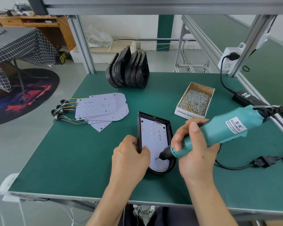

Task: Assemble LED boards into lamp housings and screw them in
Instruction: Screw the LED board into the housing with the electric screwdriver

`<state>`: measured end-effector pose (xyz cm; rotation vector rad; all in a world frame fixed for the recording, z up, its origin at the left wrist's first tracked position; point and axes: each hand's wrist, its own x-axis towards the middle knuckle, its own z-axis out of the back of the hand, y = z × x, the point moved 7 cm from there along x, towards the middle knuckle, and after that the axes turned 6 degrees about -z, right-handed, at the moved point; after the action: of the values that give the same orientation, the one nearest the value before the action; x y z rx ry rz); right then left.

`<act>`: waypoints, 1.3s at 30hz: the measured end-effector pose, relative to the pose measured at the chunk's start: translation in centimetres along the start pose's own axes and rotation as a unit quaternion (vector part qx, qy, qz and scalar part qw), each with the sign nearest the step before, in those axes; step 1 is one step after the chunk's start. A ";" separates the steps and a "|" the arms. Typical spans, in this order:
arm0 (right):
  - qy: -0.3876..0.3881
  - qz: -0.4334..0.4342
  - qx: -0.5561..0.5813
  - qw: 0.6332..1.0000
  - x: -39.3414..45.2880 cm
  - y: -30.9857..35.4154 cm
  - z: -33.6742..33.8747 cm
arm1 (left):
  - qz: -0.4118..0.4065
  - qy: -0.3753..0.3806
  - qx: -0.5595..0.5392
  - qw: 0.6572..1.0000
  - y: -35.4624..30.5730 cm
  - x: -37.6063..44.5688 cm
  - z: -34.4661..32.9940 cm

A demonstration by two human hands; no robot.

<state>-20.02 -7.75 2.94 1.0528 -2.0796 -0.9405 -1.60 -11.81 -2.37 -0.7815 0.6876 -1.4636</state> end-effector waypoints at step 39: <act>0.009 -0.153 -0.792 0.591 2.3 -2.6 4.8 | 0.124 0.049 -0.219 0.966 2.2 -0.2 0.9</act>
<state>-23.80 -9.27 -1.38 0.2831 -0.2956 -2.1694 0.43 -11.68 -3.65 -0.9233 1.1680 -1.1385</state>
